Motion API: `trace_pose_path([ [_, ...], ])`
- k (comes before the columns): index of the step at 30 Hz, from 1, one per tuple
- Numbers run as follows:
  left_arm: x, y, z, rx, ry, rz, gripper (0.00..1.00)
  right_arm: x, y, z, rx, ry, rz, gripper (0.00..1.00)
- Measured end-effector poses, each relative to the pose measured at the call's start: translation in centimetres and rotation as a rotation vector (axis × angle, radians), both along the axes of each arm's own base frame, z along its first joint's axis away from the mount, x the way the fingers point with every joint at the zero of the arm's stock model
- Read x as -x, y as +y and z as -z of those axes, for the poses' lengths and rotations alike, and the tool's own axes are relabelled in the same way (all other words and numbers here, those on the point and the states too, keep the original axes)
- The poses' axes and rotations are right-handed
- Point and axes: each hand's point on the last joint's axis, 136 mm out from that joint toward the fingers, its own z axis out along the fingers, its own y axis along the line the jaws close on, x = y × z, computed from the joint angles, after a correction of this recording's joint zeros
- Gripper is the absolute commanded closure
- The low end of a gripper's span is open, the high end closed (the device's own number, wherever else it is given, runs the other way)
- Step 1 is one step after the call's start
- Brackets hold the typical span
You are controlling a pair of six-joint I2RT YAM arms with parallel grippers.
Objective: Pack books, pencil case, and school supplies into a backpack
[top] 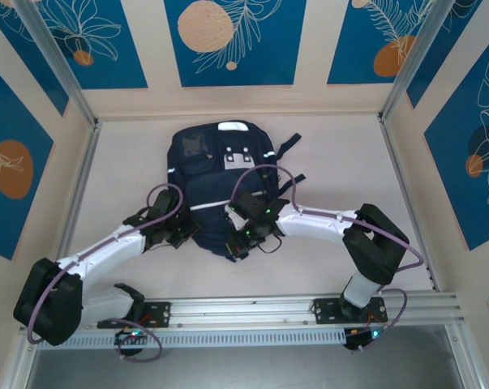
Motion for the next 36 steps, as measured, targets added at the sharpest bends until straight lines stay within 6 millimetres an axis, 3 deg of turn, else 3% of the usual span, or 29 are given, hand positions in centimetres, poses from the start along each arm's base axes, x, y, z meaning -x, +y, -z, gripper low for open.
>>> trace_pose_path([
  [4, -0.4, 1.1, -0.8, -0.04, 0.001, 0.03, 1.0, 0.5, 1.0, -0.6, -0.017, -0.002, -0.029, 1.0],
  [12, -1.7, 5.3, -2.9, -0.106, -0.033, -0.031, 0.58, 0.0, 5.7, -0.9, -0.04, 0.077, -0.05, 1.0],
  [19, -0.8, 5.1, -4.6, -0.042, -0.064, -0.047, 0.44, -0.1, 8.2, -0.4, -0.056, 0.139, -0.054, 1.0],
  [24, 0.3, 4.3, -3.5, 0.002, -0.017, -0.049, 0.42, 0.1, 8.3, -0.4, -0.057, 0.15, -0.055, 1.0],
  [32, 0.2, 1.7, -1.8, 0.003, 0.025, 0.017, 0.44, 0.1, 8.3, -0.4, -0.057, 0.156, -0.051, 1.0],
  [34, 0.1, 1.4, -1.1, -0.013, 0.037, 0.027, 0.5, 0.1, 8.2, -0.3, -0.054, 0.16, -0.045, 1.0],
  [36, 0.0, 1.3, -0.3, -0.033, 0.051, 0.032, 0.63, 0.1, 8.2, -0.3, -0.053, 0.162, -0.042, 1.0],
])
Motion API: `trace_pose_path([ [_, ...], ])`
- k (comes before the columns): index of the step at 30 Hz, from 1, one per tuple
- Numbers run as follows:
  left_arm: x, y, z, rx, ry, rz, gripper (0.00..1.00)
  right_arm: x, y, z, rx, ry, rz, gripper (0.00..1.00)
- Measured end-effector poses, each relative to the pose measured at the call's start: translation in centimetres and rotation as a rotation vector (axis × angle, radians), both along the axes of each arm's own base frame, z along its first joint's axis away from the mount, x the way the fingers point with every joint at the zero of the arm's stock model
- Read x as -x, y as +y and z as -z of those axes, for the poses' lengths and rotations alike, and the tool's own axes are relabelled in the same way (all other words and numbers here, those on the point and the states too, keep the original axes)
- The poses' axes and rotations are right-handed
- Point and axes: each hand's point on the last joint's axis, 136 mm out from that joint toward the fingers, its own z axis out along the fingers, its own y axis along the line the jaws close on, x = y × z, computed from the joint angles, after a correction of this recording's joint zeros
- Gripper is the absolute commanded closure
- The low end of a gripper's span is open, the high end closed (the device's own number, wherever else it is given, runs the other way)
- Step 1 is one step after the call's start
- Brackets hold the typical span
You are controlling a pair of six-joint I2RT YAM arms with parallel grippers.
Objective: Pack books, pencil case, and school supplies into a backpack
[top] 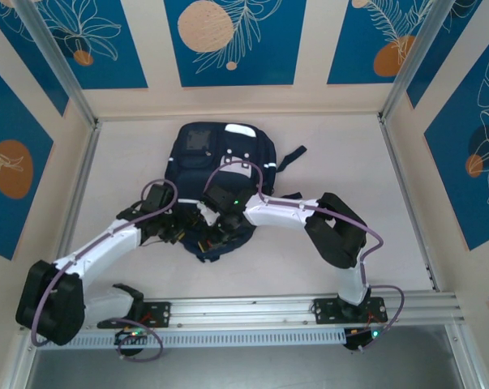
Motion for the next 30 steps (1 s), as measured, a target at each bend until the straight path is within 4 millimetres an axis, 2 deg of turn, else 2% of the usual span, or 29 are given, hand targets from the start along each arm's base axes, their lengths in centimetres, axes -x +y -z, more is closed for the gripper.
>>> trace_pose_path([
  [4, 0.1, 0.3, 1.2, -0.035, 0.03, 0.001, 0.82, 0.0, 0.0, 0.0, 0.001, 0.0, 0.002, 1.0],
  [8, 0.0, 0.5, 1.4, -0.051, 0.031, -0.001, 0.9, -0.2, -0.2, 0.1, 0.008, -0.003, 0.005, 1.0],
  [24, 0.1, 0.5, 1.4, -0.057, 0.03, 0.01, 0.91, -0.7, -2.7, 0.6, 0.022, -0.04, 0.036, 1.0],
  [30, 0.1, 0.5, 1.4, -0.057, 0.03, 0.01, 0.91, -0.7, -2.9, 0.6, 0.015, -0.046, 0.039, 1.0],
])
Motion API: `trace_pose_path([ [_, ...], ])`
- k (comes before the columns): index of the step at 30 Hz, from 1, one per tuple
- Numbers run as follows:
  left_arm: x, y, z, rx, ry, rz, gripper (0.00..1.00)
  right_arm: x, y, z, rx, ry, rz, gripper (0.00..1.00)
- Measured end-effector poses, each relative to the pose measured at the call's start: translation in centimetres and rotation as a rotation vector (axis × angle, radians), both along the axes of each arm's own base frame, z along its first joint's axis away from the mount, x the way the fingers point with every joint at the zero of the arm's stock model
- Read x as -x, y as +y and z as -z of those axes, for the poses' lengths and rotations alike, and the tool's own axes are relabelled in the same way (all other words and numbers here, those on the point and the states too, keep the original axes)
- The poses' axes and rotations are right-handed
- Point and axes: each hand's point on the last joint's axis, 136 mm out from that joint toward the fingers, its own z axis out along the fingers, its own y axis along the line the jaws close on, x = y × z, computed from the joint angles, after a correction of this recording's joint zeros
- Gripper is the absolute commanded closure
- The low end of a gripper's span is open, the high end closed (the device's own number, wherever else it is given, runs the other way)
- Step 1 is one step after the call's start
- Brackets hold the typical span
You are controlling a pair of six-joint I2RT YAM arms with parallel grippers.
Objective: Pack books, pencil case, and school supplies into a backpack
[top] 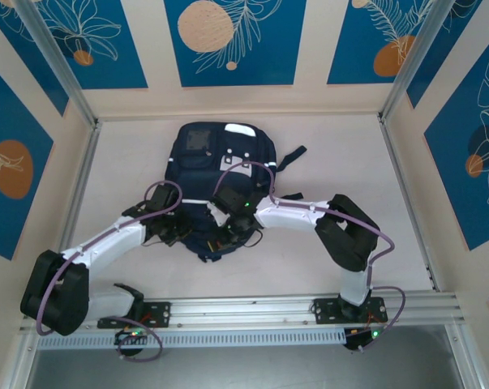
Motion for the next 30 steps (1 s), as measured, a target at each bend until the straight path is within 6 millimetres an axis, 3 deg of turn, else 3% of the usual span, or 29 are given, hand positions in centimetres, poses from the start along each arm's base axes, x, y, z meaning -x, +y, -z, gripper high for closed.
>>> trace_pose_path([
  [20, 0.1, 0.2, -0.8, 0.017, -0.012, 0.003, 0.99, 0.0, -2.6, -0.8, -0.025, -0.058, -0.014, 1.0],
  [25, 0.1, 0.5, -1.8, 0.009, -0.028, 0.02, 0.99, 0.1, -2.8, -1.2, -0.033, -0.081, -0.038, 1.0],
  [27, 0.1, 0.7, -2.8, 0.005, -0.047, 0.027, 0.89, 0.2, -2.5, -1.4, -0.042, -0.079, -0.044, 1.0],
  [30, -0.2, 1.2, -4.3, -0.01, -0.082, 0.03, 0.67, 0.1, -1.9, -2.1, -0.059, -0.067, -0.038, 1.0],
])
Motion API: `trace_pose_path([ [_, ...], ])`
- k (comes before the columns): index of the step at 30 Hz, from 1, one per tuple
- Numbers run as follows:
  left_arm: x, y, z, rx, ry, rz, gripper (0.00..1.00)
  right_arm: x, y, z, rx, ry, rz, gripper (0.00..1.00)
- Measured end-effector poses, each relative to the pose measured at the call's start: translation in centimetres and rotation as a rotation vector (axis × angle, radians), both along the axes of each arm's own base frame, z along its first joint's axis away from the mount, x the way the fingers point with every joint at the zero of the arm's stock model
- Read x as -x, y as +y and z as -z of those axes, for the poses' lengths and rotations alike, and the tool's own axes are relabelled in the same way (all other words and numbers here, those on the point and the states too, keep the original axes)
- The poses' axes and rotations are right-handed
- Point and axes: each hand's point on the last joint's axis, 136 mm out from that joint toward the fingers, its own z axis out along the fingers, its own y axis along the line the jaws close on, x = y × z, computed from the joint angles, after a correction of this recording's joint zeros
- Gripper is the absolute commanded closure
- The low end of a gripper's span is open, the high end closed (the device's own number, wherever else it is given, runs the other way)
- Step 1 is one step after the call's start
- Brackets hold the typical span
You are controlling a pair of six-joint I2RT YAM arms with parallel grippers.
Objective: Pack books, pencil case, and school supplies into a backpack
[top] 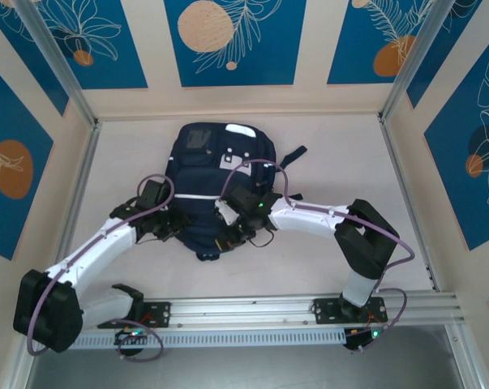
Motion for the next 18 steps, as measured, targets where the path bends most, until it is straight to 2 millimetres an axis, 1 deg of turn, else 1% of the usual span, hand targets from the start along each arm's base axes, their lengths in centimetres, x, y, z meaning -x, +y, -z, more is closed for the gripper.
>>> trace_pose_path([
  [2, -0.5, 0.1, -1.3, 0.005, -0.039, -0.004, 0.55, -0.2, 0.7, -0.3, -0.013, 0.024, 0.011, 1.0],
  [3, -0.6, 0.1, -1.9, 0.012, -0.056, -0.006, 0.52, -0.2, 1.1, -0.2, -0.016, 0.04, 0.016, 1.0],
  [6, -0.7, 0.1, -3.2, 0.033, -0.091, -0.014, 0.45, -0.4, 2.2, 0.2, -0.024, 0.088, 0.026, 1.0],
  [9, -0.3, -0.1, -3.5, 0.064, -0.089, -0.033, 0.39, -0.7, 3.2, 0.4, -0.03, 0.121, 0.037, 1.0],
  [12, 0.2, -0.4, -2.5, 0.102, -0.049, -0.057, 0.37, -0.9, 3.9, 0.3, -0.046, 0.143, 0.047, 1.0],
  [15, 1.0, -0.6, -0.6, 0.129, 0.019, -0.08, 0.37, -1.0, 4.4, 0.3, -0.055, 0.159, 0.054, 1.0],
  [18, 1.5, -0.9, 0.9, 0.142, 0.079, -0.099, 0.4, -0.8, 4.8, 0.3, -0.054, 0.165, 0.055, 1.0],
])
